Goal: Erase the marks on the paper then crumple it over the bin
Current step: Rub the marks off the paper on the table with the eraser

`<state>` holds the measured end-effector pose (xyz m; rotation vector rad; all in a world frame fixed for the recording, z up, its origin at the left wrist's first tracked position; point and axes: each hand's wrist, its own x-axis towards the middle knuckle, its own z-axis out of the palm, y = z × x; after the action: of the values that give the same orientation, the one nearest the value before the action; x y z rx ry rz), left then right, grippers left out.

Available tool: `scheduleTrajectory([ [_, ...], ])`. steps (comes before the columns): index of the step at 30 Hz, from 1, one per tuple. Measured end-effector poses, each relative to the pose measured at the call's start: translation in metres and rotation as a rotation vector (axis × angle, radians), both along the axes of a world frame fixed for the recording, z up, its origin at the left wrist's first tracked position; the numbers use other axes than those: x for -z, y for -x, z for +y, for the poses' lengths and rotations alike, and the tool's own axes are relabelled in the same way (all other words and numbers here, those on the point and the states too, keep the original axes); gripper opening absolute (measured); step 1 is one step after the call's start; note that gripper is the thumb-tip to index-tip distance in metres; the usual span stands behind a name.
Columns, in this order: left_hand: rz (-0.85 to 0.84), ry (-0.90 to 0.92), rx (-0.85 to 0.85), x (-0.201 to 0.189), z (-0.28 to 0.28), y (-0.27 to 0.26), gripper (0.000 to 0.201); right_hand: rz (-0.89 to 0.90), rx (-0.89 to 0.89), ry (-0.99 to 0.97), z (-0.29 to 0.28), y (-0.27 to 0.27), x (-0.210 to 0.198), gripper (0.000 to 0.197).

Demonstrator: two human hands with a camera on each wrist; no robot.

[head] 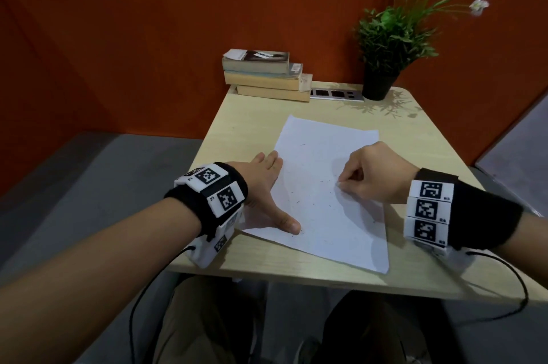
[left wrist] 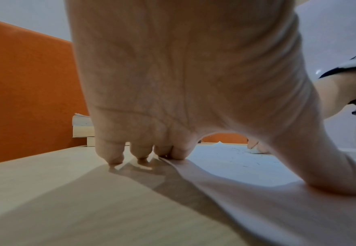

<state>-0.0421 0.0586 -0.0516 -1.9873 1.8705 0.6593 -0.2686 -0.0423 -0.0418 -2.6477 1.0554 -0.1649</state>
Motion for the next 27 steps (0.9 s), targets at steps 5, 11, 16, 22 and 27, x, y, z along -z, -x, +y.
scheduleTrajectory([
  [5, -0.015, 0.005, -0.002, -0.002, 0.000, 0.001, 0.151, -0.013, -0.249, -0.097, 0.058, -0.019, 0.003, 0.009],
  [11, -0.001, 0.000, -0.002, 0.001, 0.000, 0.001, 0.152, 0.000, -0.033, -0.053, 0.008, -0.012, -0.001, 0.010],
  [16, -0.008, 0.013, -0.009, -0.002, -0.001, 0.002, 0.153, -0.024, -0.091, -0.045, 0.026, -0.038, -0.006, 0.011],
  [22, -0.024, 0.025, -0.006, 0.005, 0.002, 0.003, 0.161, 0.022, -0.206, -0.095, 0.037, -0.062, -0.001, 0.010],
  [27, 0.002, 0.020, -0.013, 0.003, 0.001, 0.000, 0.155, -0.014, 0.014, -0.014, -0.003, -0.062, -0.004, 0.016],
])
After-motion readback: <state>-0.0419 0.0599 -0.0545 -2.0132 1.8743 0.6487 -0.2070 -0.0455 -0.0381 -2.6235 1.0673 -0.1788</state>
